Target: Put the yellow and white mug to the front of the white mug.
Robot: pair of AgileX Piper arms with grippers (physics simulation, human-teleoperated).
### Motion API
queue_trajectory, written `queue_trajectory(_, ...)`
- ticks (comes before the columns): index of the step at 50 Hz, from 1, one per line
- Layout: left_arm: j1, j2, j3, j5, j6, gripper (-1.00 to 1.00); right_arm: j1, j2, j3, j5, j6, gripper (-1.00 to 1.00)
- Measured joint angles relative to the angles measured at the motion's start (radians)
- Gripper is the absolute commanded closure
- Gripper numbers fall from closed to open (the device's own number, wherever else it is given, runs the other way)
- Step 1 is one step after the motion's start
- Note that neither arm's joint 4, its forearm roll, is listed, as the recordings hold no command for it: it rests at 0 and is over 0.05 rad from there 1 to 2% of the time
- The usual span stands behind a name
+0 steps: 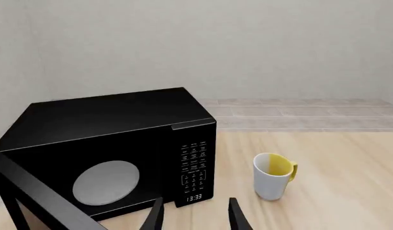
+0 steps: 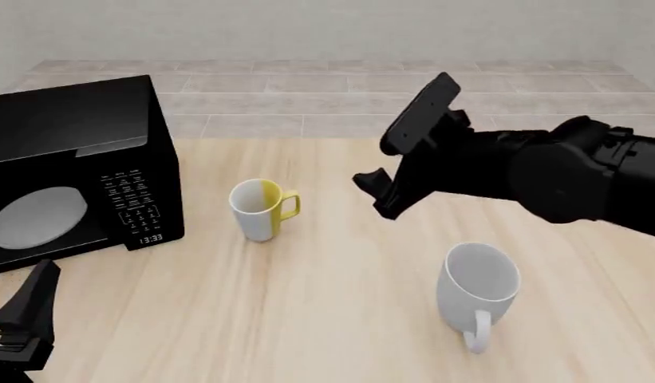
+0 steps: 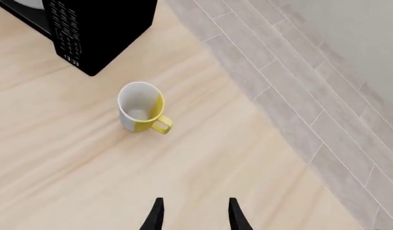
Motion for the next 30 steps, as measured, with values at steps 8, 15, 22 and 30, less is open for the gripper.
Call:
queue_trajectory(8, 0.0, 0.0, 0.0, 0.0, 0.0, -1.0, -0.001, 0.067, -0.074, 0.038, -0.024, -1.0)
queue_trajectory(15, 0.0, 0.0, 0.0, 0.0, 0.0, -1.0, 0.004, 0.126, -0.139, 0.07, -0.04, -1.0)
queue_trajectory(22, 0.0, 0.0, 0.0, 0.0, 0.0, -1.0, 0.01, 0.192, -0.207, 0.097, -0.058, -1.0)
queue_trajectory(30, 0.0, 0.0, 0.0, 0.0, 0.0, -1.0, 0.015, 0.258, -0.27, 0.11, -0.073, -1.0)
